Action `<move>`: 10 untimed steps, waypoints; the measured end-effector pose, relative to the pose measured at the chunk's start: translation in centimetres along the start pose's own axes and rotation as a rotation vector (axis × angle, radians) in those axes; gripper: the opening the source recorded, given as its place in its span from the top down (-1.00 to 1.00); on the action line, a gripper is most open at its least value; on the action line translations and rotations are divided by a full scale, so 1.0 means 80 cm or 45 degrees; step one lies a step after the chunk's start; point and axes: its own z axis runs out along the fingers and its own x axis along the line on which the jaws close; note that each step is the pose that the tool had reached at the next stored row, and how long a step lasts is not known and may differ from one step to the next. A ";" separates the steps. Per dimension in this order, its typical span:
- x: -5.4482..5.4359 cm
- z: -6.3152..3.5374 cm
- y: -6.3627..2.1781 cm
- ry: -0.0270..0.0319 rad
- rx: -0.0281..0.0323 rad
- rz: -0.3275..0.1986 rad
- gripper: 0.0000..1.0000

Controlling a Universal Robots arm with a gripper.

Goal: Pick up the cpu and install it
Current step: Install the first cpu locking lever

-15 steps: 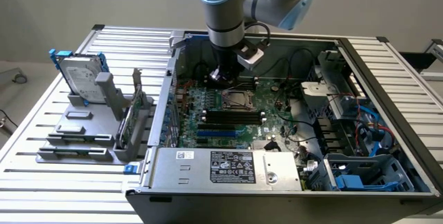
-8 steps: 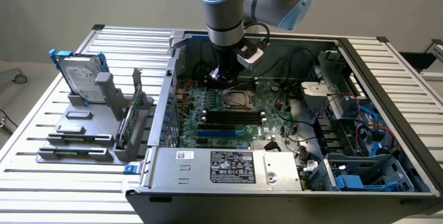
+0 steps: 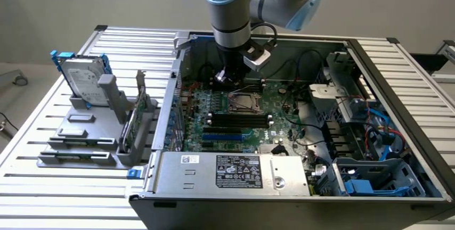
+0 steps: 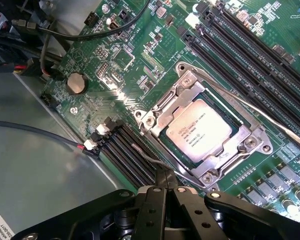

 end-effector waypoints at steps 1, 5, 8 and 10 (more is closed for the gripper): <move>0.000 0.000 0.000 0.0000 -0.0001 0.000 0.78; 0.000 0.001 0.001 0.0001 0.0000 0.000 0.78; 0.001 0.002 0.001 0.0000 0.0000 0.000 0.78; 0.001 0.002 0.002 -0.0001 0.0000 0.000 0.78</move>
